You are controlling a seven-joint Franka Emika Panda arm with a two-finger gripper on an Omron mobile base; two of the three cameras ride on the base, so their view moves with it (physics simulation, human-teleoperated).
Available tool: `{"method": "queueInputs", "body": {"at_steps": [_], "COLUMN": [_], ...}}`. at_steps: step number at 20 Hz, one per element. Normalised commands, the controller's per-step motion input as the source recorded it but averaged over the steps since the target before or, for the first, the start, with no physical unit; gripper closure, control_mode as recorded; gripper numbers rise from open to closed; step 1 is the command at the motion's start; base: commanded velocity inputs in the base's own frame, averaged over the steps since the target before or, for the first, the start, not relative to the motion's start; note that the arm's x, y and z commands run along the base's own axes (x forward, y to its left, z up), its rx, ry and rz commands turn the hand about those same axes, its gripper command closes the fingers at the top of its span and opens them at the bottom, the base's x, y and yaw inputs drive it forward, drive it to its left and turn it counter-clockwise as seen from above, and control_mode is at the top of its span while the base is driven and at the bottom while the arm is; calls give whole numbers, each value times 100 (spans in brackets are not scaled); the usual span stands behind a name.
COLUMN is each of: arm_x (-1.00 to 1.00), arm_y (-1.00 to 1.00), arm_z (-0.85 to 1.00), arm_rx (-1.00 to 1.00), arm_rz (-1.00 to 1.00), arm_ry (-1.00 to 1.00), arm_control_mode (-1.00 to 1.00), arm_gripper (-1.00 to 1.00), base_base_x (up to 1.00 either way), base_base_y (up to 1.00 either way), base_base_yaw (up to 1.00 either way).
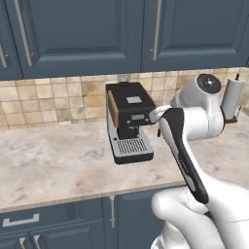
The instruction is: Get the candle and the liquor from the cabinet and move them to the dining counter.
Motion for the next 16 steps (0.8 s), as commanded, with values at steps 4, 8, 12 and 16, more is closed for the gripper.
{"method": "queueInputs", "body": {"at_steps": [4, 8, 12, 16], "arm_x": [-5, 0, 1, 5], "arm_y": [0, 1, 2, 0], "arm_z": [56, 85, 92, 93], "arm_rx": [0, 0, 0, 0], "arm_rz": [0, 0, 0, 0], "arm_ry": [-44, -38, -34, -32], "arm_control_mode": [-100, -100, -100, -100], "arm_gripper": [-100, -100, -100, -100], "base_base_x": [0, 0, 0, 0], "base_base_y": [0, 0, 0, 0], "base_base_yaw": [0, 0, 0, 0]}}
